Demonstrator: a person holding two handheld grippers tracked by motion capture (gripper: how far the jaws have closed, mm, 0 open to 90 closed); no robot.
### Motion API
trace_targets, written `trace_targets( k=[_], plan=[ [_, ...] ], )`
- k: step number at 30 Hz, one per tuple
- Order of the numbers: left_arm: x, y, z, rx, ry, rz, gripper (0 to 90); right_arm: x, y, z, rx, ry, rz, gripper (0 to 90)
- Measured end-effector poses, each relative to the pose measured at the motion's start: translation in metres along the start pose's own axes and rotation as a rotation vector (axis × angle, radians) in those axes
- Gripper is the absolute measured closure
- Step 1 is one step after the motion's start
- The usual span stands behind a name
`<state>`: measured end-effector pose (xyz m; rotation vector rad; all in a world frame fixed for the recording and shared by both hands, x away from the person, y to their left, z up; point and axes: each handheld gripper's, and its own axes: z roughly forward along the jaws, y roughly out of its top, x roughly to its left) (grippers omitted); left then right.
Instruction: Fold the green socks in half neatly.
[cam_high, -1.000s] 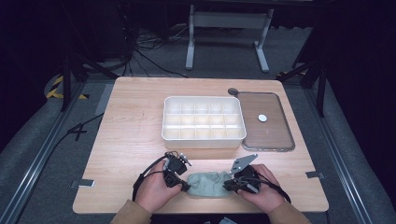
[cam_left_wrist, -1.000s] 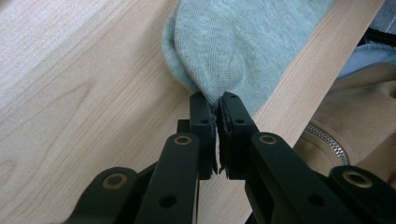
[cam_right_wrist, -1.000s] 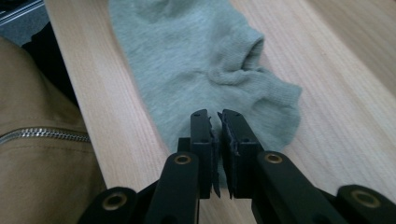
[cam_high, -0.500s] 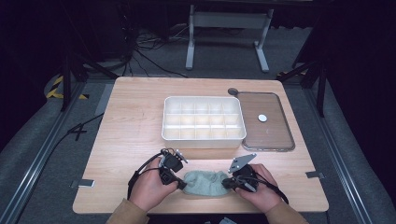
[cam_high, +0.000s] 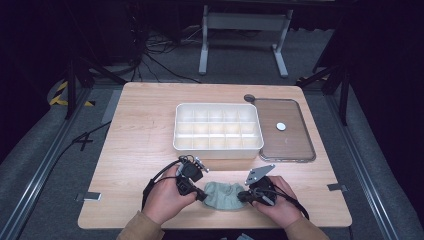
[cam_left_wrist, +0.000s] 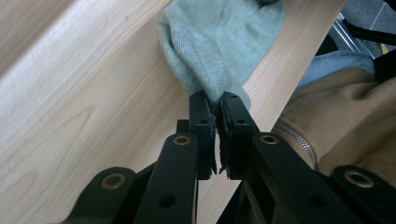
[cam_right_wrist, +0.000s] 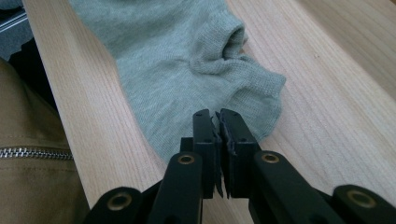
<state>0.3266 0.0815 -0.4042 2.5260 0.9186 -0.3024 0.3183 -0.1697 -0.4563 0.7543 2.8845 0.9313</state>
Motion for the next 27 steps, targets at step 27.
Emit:
trace_targets(
  k=[27],
  plan=[
    [-0.036, 0.057, 0.033, 0.013, -0.048, 0.159, 84.8, 0.004, -0.007, 0.001, -0.043, -0.022, 0.020, 86.0]
  ],
)
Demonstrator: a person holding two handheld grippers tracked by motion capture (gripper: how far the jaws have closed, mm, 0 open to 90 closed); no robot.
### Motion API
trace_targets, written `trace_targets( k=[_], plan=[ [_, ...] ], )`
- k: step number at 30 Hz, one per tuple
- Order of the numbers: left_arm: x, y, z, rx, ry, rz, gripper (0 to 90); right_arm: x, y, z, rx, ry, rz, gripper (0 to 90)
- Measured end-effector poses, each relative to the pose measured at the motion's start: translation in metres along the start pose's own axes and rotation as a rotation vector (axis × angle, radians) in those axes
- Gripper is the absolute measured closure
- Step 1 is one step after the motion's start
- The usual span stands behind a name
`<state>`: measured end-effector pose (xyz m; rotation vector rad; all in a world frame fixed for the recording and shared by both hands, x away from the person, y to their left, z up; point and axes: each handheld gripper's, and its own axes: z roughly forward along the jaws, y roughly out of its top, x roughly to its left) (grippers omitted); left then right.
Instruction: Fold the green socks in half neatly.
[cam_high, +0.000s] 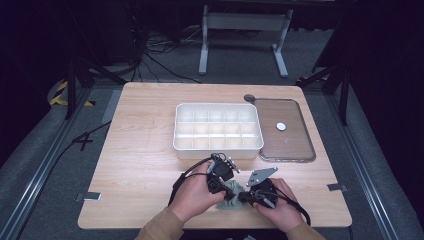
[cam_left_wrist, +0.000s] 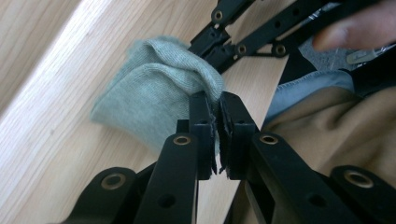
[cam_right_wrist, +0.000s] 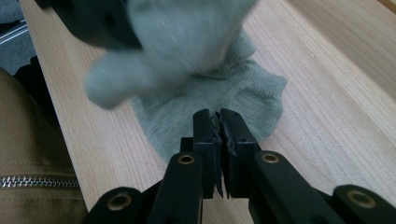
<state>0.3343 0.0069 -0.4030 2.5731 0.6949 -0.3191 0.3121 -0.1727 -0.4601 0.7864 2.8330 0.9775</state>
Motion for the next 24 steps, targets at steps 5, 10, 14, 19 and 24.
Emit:
trace_targets(
  k=[5, 10, 14, 19, 24],
  plan=[
    [-0.001, 0.007, 0.005, -0.021, -0.005, -0.001, 84.8, 0.000, -0.002, 0.000, -0.015, -0.003, -0.001, 86.0],
    [0.003, 0.011, 0.019, 0.008, 0.006, 0.001, 84.8, 0.000, -0.004, 0.000, -0.031, -0.005, -0.008, 85.3],
    [0.008, 0.008, 0.022, 0.008, 0.024, -0.025, 84.8, 0.004, -0.006, -0.003, -0.037, -0.040, -0.027, 82.2],
    [0.008, 0.006, 0.021, -0.007, 0.022, -0.035, 77.5, 0.002, -0.005, -0.023, -0.060, -0.040, 0.000, 78.9],
    [0.005, -0.001, 0.011, -0.051, -0.014, 0.004, 63.8, -0.001, -0.005, -0.043, -0.105, -0.053, 0.021, 79.2]
  ],
)
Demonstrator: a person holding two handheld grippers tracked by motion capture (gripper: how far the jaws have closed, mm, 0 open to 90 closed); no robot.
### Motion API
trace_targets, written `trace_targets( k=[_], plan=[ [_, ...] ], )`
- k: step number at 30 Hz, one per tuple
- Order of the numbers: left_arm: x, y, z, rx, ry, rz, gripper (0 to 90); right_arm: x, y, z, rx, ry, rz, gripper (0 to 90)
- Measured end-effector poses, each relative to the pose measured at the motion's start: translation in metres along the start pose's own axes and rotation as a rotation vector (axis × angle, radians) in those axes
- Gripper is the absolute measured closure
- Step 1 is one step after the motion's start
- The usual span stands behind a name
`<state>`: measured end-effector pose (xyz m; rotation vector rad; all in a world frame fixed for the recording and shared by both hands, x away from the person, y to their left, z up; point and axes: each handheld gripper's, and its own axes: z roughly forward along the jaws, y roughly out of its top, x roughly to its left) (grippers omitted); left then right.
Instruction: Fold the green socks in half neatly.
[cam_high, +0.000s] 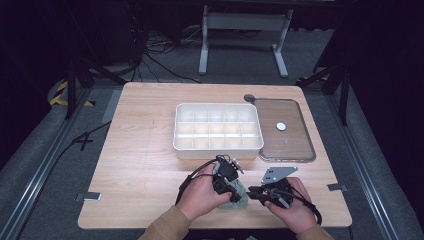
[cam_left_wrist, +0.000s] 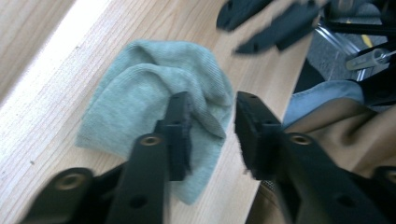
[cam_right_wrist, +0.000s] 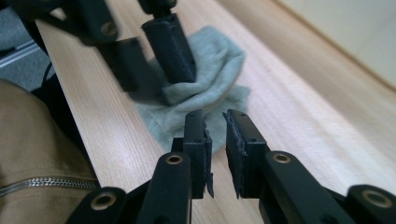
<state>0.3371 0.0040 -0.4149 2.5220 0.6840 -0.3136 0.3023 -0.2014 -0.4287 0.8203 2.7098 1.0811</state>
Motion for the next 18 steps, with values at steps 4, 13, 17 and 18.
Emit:
trace_targets(
  k=[4, 13, 17, 18],
  plan=[
    [-0.004, -0.011, -0.025, -0.069, 0.014, 0.001, 67.3, 0.000, 0.006, -0.011, -0.036, -0.001, -0.001, 80.0],
    [0.013, -0.037, -0.028, -0.008, 0.090, -0.049, 83.2, 0.009, 0.025, -0.004, -0.061, 0.025, -0.042, 81.3],
    [0.011, -0.039, -0.006, 0.026, 0.118, -0.004, 85.0, 0.011, 0.034, 0.000, -0.071, 0.023, -0.046, 82.2],
    [0.009, -0.038, -0.002, 0.028, 0.133, 0.029, 84.9, 0.010, 0.034, 0.002, -0.065, 0.014, -0.037, 82.5]
  ],
)
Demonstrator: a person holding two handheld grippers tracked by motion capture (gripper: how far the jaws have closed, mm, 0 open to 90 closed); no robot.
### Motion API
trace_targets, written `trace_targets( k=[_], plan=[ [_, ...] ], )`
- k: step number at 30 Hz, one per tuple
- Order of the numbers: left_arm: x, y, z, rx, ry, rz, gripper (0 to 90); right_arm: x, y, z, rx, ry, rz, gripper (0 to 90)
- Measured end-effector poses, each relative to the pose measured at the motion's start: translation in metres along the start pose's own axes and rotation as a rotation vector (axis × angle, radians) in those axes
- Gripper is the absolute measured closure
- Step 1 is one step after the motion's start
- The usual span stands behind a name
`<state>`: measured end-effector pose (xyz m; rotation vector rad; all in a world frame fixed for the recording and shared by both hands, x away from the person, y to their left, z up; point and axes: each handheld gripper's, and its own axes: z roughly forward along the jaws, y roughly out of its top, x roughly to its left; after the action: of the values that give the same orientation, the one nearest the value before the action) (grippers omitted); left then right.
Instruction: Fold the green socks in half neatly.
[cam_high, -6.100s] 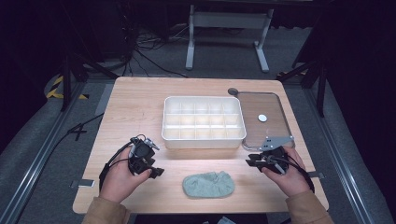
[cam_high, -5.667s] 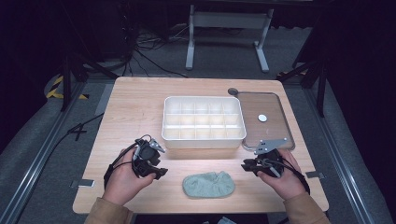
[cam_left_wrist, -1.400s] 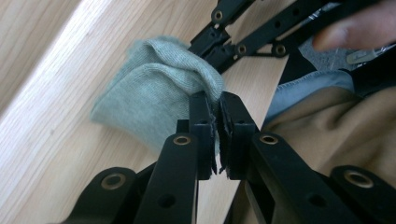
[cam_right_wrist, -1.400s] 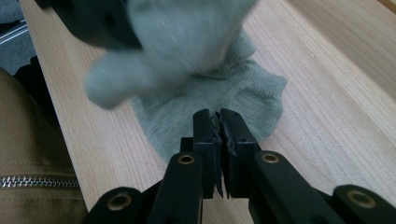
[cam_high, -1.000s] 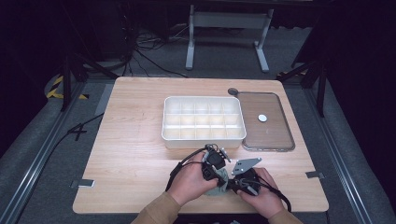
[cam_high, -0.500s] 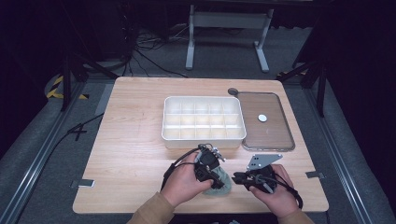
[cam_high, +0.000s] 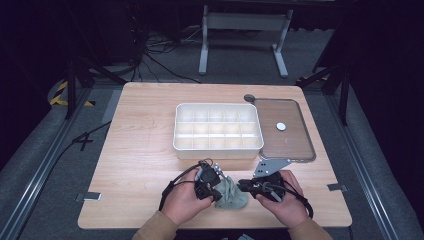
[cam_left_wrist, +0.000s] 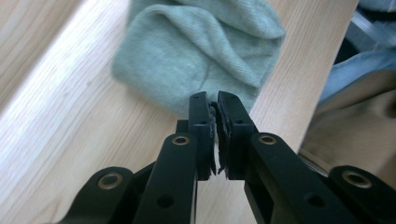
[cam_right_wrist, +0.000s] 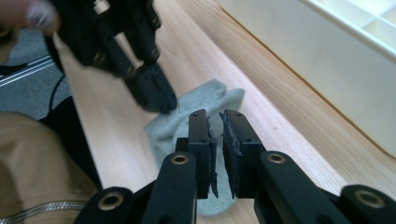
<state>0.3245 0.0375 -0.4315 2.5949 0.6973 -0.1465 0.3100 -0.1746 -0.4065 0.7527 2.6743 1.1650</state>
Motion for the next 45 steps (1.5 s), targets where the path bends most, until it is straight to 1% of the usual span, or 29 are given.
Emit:
trace_targets(
  k=[2, 3, 4, 5, 6, 7, 8, 9, 10, 13, 15, 16, 17, 20, 21, 22, 23, 24, 26, 27, 28, 30, 31, 32, 33, 36, 40, 42, 45],
  plan=[
    [-0.004, 0.001, 0.001, -0.018, 0.006, 0.009, 84.1, -0.005, -0.003, 0.009, 0.053, -0.009, 0.027, 83.3],
    [-0.004, 0.001, 0.001, -0.018, 0.006, 0.009, 83.8, -0.005, -0.003, 0.009, 0.053, -0.009, 0.027, 83.3],
    [-0.004, 0.000, 0.000, -0.026, 0.002, 0.013, 83.8, -0.006, -0.007, 0.015, 0.089, -0.010, 0.033, 83.7],
    [-0.004, 0.000, 0.000, -0.031, -0.003, 0.010, 82.6, -0.007, -0.012, 0.023, 0.131, 0.009, 0.037, 84.3],
    [-0.004, 0.000, 0.000, -0.031, -0.003, 0.010, 81.0, -0.007, -0.012, 0.023, 0.131, 0.009, 0.037, 84.3],
    [-0.004, 0.000, 0.001, -0.039, -0.008, 0.010, 77.8, -0.007, -0.016, 0.031, 0.149, 0.029, 0.044, 84.3],
    [-0.005, 0.001, 0.001, -0.040, -0.021, 0.029, 77.8, -0.007, -0.016, 0.031, 0.149, 0.029, 0.044, 84.3],
    [-0.008, 0.001, 0.001, -0.051, -0.030, 0.036, 69.2, -0.006, -0.017, 0.034, 0.155, 0.021, 0.038, 84.3],
    [-0.010, 0.002, 0.001, -0.063, -0.036, 0.041, 65.0, -0.005, -0.017, 0.034, 0.156, 0.019, 0.037, 84.2],
    [-0.014, 0.006, 0.003, -0.063, -0.029, 0.047, 64.5, -0.005, -0.018, 0.035, 0.168, 0.024, 0.038, 84.4],
    [-0.016, 0.008, 0.009, -0.039, -0.013, 0.046, 65.7, -0.005, -0.021, 0.037, 0.185, 0.020, 0.037, 84.6],
    [-0.016, 0.008, 0.011, -0.023, -0.002, 0.047, 65.0, -0.005, -0.023, 0.038, 0.190, 0.022, 0.039, 84.6],
    [-0.016, 0.009, 0.013, -0.030, 0.008, 0.043, 61.5, -0.005, -0.025, 0.038, 0.196, 0.019, 0.045, 84.5],
    [-0.019, 0.011, 0.014, -0.031, 0.019, 0.043, 58.8, -0.005, -0.027, 0.038, 0.202, 0.021, 0.048, 84.5],
    [-0.021, 0.013, 0.016, -0.025, 0.043, 0.054, 58.7, -0.005, -0.028, 0.039, 0.204, 0.021, 0.047, 84.7],
    [-0.022, 0.013, 0.018, -0.029, 0.051, 0.049, 58.8, -0.005, -0.029, 0.040, 0.203, 0.018, 0.048, 84.9],
    [-0.022, 0.014, 0.019, -0.026, 0.060, 0.066, 59.0, -0.005, -0.030, 0.040, 0.200, 0.019, 0.053, 85.1],
    [-0.024, 0.015, 0.020, -0.034, 0.071, 0.054, 60.2, -0.005, -0.031, 0.040, 0.195, 0.021, 0.054, 85.6],
    [-0.025, 0.015, 0.020, -0.036, 0.085, 0.062, 70.4, -0.006, -0.032, 0.040, 0.190, 0.021, 0.054, 85.8],
    [-0.026, 0.015, 0.020, -0.038, 0.095, 0.064, 70.4, -0.006, -0.032, 0.040, 0.190, 0.021, 0.054, 85.8],
    [-0.026, 0.015, 0.018, -0.044, 0.097, 0.081, 87.8, -0.006, -0.032, 0.040, 0.185, 0.024, 0.053, 85.8],
    [-0.027, 0.015, 0.018, -0.050, 0.106, 0.079, 88.7, -0.006, -0.033, 0.040, 0.186, 0.024, 0.057, 85.9],
    [-0.029, 0.015, 0.016, -0.066, 0.118, 0.098, 88.7, -0.007, -0.033, 0.040, 0.185, 0.025, 0.057, 86.0],
    [-0.032, 0.015, 0.014, -0.086, 0.112, 0.112, 89.1, -0.007, -0.033, 0.040, 0.183, 0.029, 0.064, 86.1],
    [-0.038, 0.017, 0.011, -0.115, 0.112, 0.150, 89.1, -0.007, -0.033, 0.040, 0.183, 0.029, 0.064, 86.1],
    [-0.043, 0.019, 0.011, -0.137, 0.122, 0.173, 89.1, -0.007, -0.033, 0.041, 0.181, 0.029, 0.069, 86.3],
    [-0.041, 0.020, 0.023, -0.100, 0.141, 0.174, 88.0, -0.007, -0.034, 0.040, 0.179, 0.029, 0.073, 86.3],
    [-0.040, 0.020, 0.028, -0.101, 0.148, 0.175, 79.0, -0.008, -0.035, 0.041, 0.173, 0.032, 0.076, 86.6],
    [-0.042, 0.021, 0.029, -0.097, 0.133, 0.188, 68.5, -0.009, -0.035, 0.040, 0.172, 0.032, 0.078, 86.6]
  ],
)
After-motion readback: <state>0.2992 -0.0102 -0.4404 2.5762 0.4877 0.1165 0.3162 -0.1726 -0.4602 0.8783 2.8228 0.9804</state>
